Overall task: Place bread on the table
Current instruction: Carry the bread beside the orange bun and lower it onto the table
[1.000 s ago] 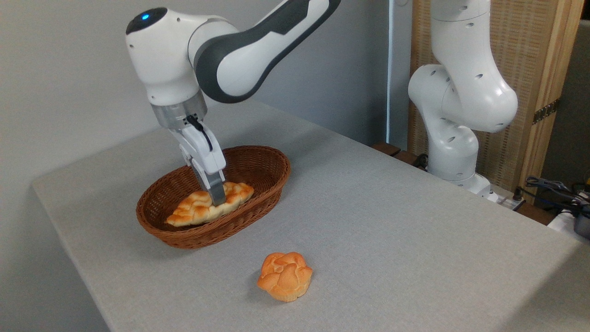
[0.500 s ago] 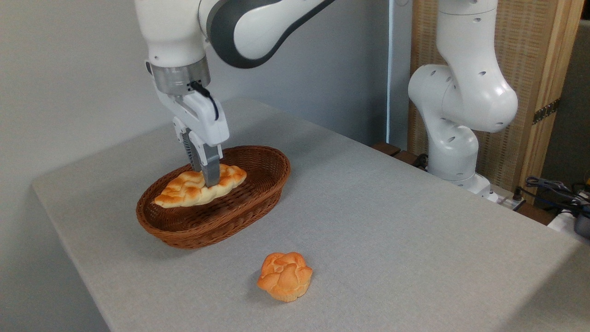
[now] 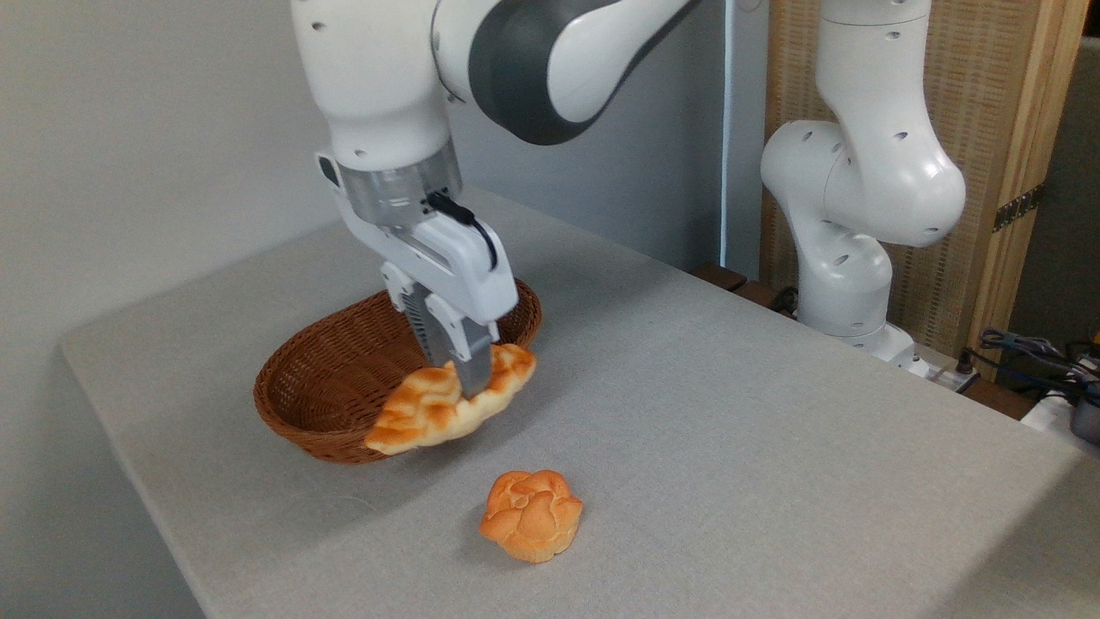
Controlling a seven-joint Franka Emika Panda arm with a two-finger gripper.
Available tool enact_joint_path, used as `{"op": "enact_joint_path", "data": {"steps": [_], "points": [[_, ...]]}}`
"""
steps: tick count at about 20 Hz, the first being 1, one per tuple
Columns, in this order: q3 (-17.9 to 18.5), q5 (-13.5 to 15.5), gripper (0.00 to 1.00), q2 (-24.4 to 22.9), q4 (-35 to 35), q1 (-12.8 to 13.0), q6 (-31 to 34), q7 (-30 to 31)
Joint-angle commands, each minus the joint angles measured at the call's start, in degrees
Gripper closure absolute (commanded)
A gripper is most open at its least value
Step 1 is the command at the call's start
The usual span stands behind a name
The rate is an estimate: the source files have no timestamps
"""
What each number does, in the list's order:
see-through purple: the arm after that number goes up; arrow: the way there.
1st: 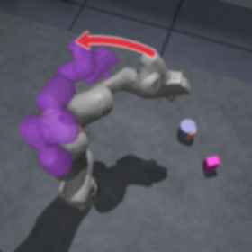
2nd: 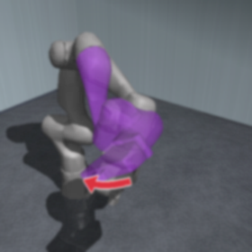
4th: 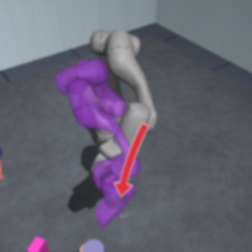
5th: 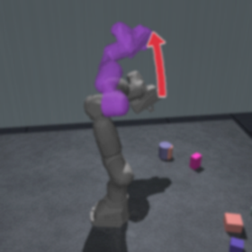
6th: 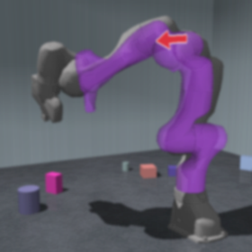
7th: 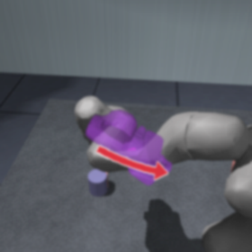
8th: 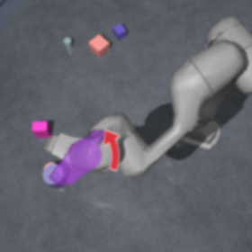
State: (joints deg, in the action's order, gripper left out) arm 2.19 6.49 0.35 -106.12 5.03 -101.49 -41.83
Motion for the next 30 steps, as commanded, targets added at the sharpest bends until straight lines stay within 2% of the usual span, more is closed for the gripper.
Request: {"op": "enact_joint_path", "data": {"steps": [1, 5, 7, 8, 10, 11, 25, 30], "points": [[2.2, -0.9, 0.59, -3.0, -4.5, 0.7, 1.5, -3.9], [3.3, -2.3, 0.58, -9.7, -12.7, 0.7, 1.3, -9.8], [4.5, -4.5, 0.58, -11.1, -15.4, 0.8, 1.3, -11.7], [4.5, -5.7, 0.53, -11.4, -16.6, 0.8, 1.3, -12.1], [4.5, -6.1, 0.11, -11.2, -16.8, 0.8, 1.1, -12.2], [4.5, -6.1, 0.0, -11.1, -16.8, 0.8, 0.9, -12.1], [4.0, -6.2, 0.0, -9.5, -16.0, 1.2, -4.4, -12.0], [3.5, -5.9, 0.0, -9.6, -13.0, 2.4, -12.0, -10.9]]}}
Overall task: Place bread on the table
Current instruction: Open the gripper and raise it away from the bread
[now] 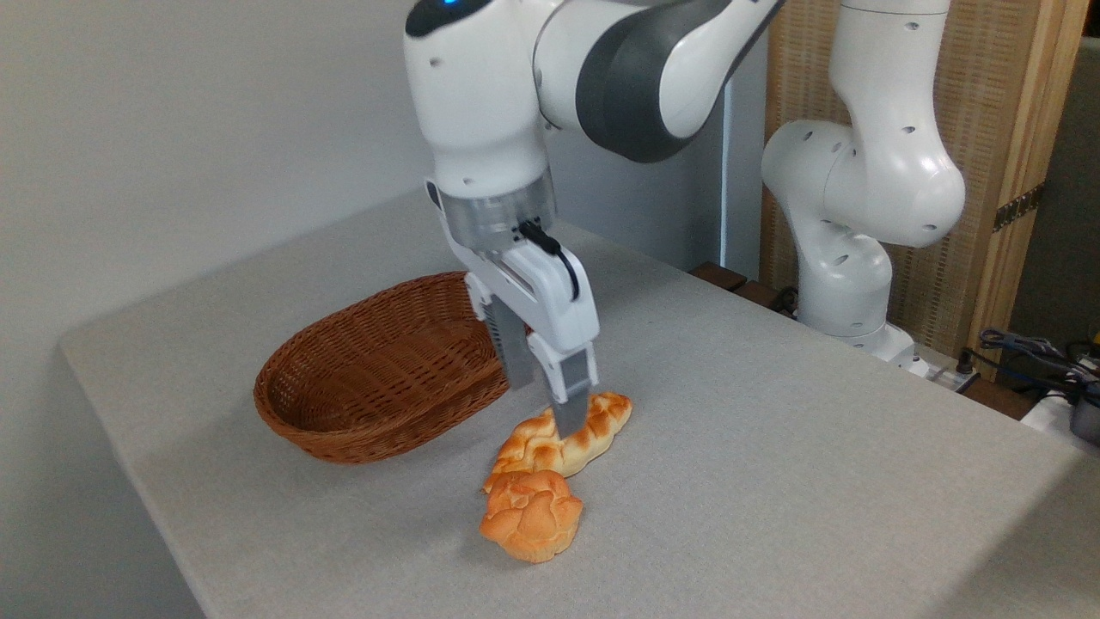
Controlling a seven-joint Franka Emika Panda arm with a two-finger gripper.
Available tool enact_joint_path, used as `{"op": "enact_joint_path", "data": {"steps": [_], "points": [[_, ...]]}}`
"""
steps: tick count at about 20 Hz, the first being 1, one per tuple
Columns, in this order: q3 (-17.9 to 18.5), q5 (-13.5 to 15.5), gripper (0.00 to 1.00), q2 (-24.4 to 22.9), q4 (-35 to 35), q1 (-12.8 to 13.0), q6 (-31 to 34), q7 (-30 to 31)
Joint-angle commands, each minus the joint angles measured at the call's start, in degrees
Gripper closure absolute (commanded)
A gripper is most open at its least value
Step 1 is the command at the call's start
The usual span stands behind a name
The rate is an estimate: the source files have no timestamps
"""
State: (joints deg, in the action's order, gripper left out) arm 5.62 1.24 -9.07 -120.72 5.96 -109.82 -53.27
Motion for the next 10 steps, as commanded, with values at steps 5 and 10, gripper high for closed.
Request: {"op": "enact_joint_path", "data": {"steps": [5, 10], "points": [[-0.1, -0.8, 0.0, 0.6, 5.2, 2.6, -8.0, 9.6], [0.4, -1.0, 0.0, 4.1, 7.2, 2.6, -7.8, 16.8]]}}
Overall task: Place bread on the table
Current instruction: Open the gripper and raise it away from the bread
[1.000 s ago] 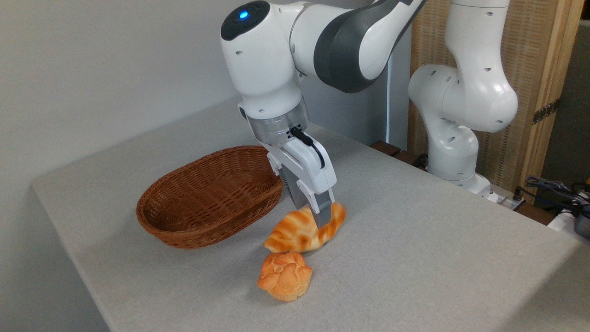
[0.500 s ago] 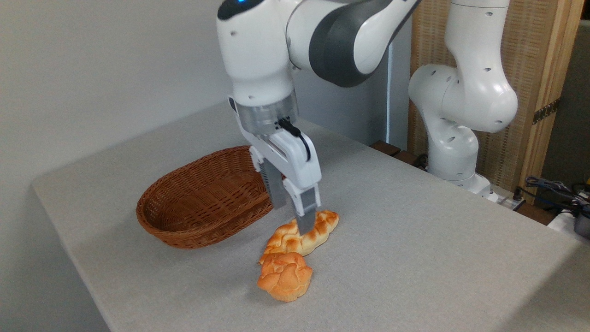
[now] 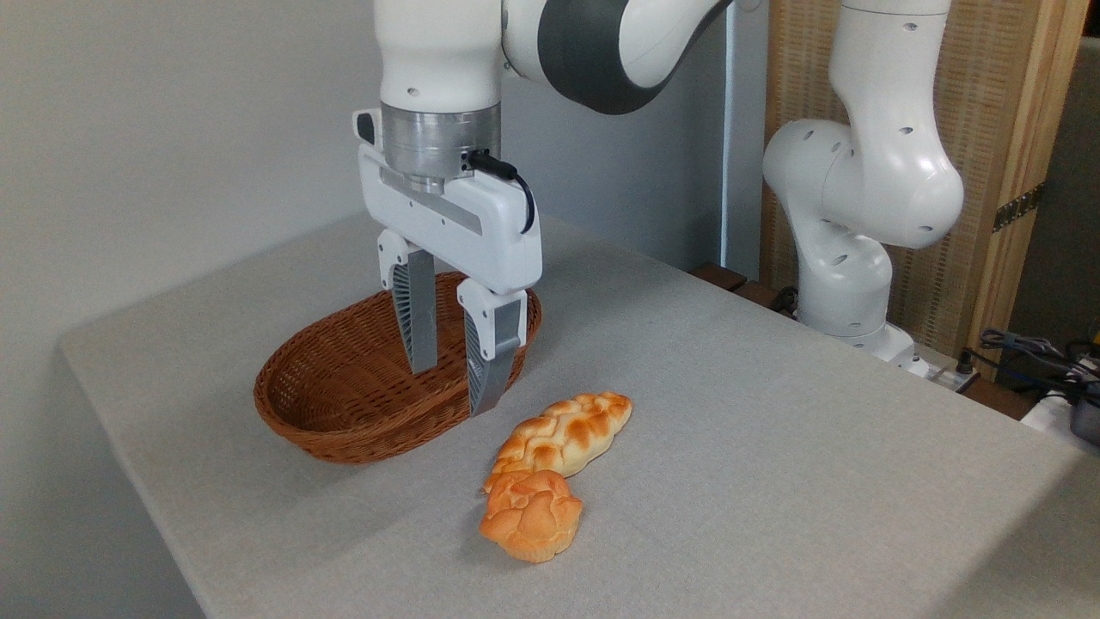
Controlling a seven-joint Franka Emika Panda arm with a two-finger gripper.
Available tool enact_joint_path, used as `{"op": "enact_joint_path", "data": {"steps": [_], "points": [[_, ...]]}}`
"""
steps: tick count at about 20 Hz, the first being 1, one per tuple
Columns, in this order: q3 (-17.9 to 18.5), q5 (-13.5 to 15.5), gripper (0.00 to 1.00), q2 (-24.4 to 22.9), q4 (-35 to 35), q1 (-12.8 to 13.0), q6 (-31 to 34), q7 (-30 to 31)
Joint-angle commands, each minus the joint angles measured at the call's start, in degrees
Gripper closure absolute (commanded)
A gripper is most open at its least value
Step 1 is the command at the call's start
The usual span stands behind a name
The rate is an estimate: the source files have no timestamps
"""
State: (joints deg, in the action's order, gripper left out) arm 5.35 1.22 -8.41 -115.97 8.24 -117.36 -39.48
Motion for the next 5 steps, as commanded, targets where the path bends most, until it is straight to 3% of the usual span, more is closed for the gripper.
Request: {"op": "enact_joint_path", "data": {"steps": [1, 5], "points": [[0.9, -0.8, 0.0, 3.8, 3.1, 0.2, -0.2, 3.2], [0.9, -0.9, 0.0, 4.4, 3.1, 0.2, 0.0, 2.6]]}}
